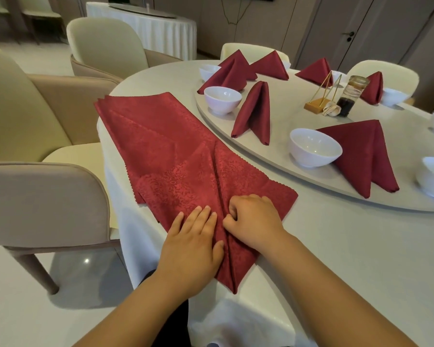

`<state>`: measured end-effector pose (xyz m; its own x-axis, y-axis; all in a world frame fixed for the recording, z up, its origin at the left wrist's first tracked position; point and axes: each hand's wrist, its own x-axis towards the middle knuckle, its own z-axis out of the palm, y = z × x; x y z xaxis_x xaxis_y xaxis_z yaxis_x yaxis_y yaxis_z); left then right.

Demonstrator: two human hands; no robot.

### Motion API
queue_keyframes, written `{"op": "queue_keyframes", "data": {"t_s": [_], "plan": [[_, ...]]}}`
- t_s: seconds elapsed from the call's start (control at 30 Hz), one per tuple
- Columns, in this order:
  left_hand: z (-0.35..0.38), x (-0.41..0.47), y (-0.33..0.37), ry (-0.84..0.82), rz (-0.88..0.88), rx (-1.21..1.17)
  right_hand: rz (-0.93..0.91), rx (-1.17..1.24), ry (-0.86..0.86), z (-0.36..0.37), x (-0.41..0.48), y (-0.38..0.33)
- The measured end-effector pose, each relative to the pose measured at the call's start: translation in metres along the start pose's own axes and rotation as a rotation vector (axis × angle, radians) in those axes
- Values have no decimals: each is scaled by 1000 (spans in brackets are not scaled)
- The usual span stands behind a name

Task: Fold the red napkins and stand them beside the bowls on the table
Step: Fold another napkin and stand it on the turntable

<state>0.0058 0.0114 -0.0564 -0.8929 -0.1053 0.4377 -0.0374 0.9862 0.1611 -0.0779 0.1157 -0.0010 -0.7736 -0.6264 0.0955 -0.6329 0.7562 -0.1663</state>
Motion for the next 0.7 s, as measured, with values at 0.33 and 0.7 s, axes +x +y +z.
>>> {"op": "queue_keyframes", "data": {"t_s": [0.33, 0.7], "plan": [[-12, -10, 1, 202, 88, -312, -32, 86, 50, 0, -4, 10], [-4, -17, 13, 121, 194, -379, -327, 202, -47, 21, -39, 29]]}}
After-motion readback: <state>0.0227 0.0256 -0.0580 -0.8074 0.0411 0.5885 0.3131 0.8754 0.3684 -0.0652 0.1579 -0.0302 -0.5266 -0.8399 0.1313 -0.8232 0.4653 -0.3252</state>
